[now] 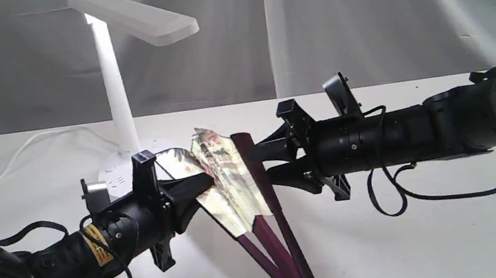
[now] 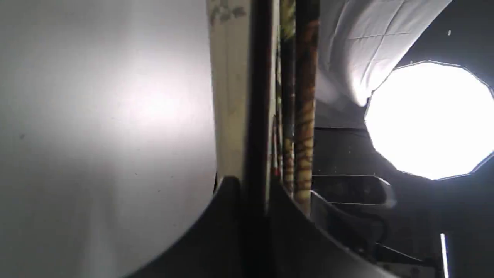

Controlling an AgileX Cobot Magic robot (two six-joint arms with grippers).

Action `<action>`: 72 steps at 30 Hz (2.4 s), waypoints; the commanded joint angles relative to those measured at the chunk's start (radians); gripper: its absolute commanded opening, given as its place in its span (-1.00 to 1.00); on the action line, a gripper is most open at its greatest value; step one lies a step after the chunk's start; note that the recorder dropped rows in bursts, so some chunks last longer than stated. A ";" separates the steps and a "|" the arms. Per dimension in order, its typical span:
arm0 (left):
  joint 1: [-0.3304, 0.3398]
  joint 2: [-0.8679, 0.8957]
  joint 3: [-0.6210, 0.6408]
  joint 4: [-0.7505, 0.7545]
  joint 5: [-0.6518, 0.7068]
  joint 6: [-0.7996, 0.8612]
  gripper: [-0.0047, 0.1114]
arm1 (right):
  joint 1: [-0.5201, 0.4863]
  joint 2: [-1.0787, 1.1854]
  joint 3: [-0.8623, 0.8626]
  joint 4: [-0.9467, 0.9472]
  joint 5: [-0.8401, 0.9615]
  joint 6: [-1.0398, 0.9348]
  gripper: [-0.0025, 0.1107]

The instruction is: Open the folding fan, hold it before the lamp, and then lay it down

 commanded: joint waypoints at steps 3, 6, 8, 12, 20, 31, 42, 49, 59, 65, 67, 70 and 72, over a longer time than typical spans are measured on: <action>0.001 -0.042 0.002 -0.004 -0.020 0.011 -0.92 | -0.009 0.002 -0.001 0.029 0.030 -0.007 -0.14; 0.001 -0.042 0.002 0.008 -0.020 0.011 -0.92 | -0.009 0.002 -0.006 0.029 0.032 -0.016 -0.14; 0.001 -0.042 0.002 0.022 -0.020 0.011 -0.92 | -0.005 0.002 -0.006 0.029 0.037 -0.018 -0.14; 0.001 -0.042 0.002 0.043 -0.020 0.009 -0.92 | 0.008 0.004 -0.006 0.029 0.037 -0.025 -0.14; 0.001 -0.042 0.002 0.085 -0.020 0.005 -0.92 | 0.030 0.004 -0.006 0.029 0.038 -0.025 -0.26; 0.001 -0.042 0.002 0.092 -0.020 0.005 -0.92 | 0.008 0.004 -0.006 0.029 0.038 -0.025 -0.60; 0.001 -0.042 0.002 0.061 -0.020 0.005 -0.92 | -0.003 0.004 -0.006 0.029 0.043 -0.082 -0.96; 0.001 -0.086 0.059 -0.063 -0.020 0.009 -0.92 | -0.044 0.004 -0.006 0.029 0.115 -0.042 -0.96; 0.001 -0.203 0.161 -0.183 -0.020 0.011 -0.92 | -0.126 0.004 -0.006 0.029 0.247 -0.003 -0.96; -0.001 -0.280 0.239 -0.263 -0.020 0.057 -0.92 | -0.184 0.004 -0.006 0.029 0.322 -0.003 -0.96; -0.001 -0.307 0.276 -0.309 -0.020 0.061 -0.92 | -0.208 0.004 -0.006 0.029 0.325 -0.003 -0.96; -0.001 -0.342 0.315 -0.352 -0.020 0.068 -0.92 | -0.235 0.004 -0.006 0.029 0.325 -0.001 -0.96; -0.001 -0.360 0.329 -0.360 -0.020 0.082 -0.92 | -0.257 0.004 -0.006 0.029 0.325 -0.001 -0.96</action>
